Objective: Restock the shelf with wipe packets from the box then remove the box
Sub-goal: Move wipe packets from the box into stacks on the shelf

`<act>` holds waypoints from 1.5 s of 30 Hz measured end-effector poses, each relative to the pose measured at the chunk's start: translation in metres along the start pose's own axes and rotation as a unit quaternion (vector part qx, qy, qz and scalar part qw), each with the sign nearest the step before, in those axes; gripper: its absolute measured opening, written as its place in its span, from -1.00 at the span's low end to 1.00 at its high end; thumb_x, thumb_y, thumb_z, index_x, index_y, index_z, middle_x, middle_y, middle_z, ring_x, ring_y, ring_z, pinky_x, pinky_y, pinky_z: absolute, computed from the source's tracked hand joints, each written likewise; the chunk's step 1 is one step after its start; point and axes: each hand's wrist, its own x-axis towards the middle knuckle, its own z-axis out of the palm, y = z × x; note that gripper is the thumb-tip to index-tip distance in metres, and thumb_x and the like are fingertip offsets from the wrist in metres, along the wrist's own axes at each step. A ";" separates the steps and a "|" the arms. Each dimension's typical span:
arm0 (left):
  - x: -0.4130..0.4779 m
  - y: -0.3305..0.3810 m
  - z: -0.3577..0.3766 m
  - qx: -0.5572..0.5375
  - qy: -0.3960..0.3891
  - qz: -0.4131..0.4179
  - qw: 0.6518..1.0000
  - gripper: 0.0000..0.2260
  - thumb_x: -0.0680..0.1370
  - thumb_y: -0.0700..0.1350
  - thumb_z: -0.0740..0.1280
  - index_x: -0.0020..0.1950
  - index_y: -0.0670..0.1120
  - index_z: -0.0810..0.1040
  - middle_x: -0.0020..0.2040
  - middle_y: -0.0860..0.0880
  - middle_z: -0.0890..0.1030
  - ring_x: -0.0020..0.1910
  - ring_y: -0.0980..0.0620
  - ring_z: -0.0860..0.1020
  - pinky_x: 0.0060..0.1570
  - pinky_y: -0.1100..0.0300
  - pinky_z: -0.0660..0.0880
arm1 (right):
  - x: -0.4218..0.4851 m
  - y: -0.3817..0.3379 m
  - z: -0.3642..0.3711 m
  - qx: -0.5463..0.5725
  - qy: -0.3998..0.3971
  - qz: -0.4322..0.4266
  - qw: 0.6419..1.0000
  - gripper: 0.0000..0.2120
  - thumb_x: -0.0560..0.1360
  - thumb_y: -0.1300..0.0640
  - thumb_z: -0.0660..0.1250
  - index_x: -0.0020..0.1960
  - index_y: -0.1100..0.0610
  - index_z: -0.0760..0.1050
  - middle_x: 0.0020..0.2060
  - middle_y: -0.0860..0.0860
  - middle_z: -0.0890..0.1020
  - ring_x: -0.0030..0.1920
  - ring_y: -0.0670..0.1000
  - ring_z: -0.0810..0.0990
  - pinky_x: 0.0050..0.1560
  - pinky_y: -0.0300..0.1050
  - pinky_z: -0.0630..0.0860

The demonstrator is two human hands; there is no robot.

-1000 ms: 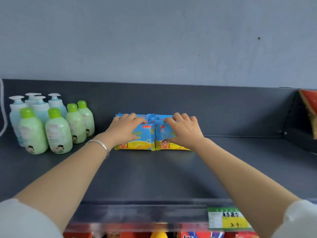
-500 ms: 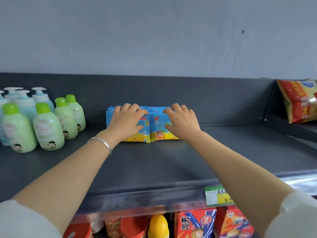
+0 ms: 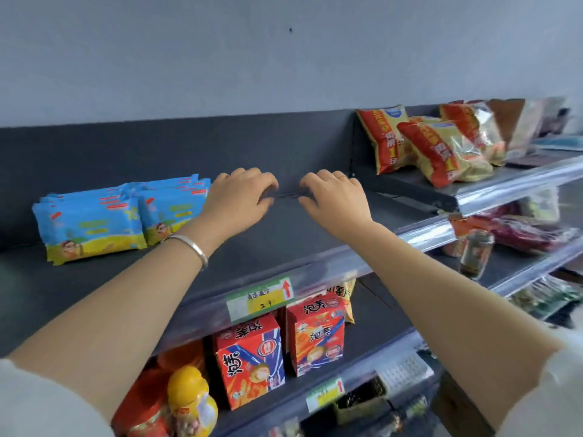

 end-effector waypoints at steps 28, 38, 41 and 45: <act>0.000 0.419 0.232 -0.156 -0.282 0.288 0.902 -0.75 0.57 0.03 0.22 0.24 0.07 0.44 0.18 0.01 0.50 0.24 -0.04 0.42 0.16 0.06 0.31 | -0.326 0.344 0.006 -0.074 -0.247 0.324 0.910 -0.72 0.56 0.05 0.19 0.26 0.01 0.42 0.15 0.03 0.51 0.11 0.17 0.52 -0.09 -0.01 0.48; 0.011 0.463 0.332 -0.171 -0.380 0.331 0.846 -0.75 0.57 0.04 0.23 0.24 0.08 0.46 0.18 0.01 0.52 0.23 -0.06 0.45 0.17 0.02 0.35 | -0.371 0.384 0.058 -0.063 -0.384 0.386 0.836 -0.63 0.55 -0.02 0.21 0.34 -0.02 0.35 0.18 0.06 0.49 0.18 0.17 0.49 -0.05 -0.02 0.41; 0.004 0.470 0.354 -0.175 -0.418 0.338 0.825 -0.75 0.58 0.02 0.23 0.26 0.07 0.45 0.20 0.02 0.51 0.24 -0.05 0.44 0.20 0.01 0.33 | -0.388 0.392 0.072 -0.050 -0.425 0.410 0.805 -0.66 0.56 -0.06 0.22 0.31 -0.02 0.39 0.17 0.05 0.50 0.19 0.17 0.47 0.03 0.00 0.40; -0.007 0.484 0.374 -0.174 -0.458 0.360 0.794 -0.72 0.58 0.03 0.24 0.30 0.07 0.42 0.21 0.01 0.48 0.24 -0.04 0.43 0.20 0.03 0.32 | -0.403 0.404 0.085 -0.045 -0.469 0.425 0.773 -0.73 0.54 -0.02 0.24 0.20 0.02 0.48 0.14 0.05 0.52 0.20 0.15 0.44 0.05 0.00 0.34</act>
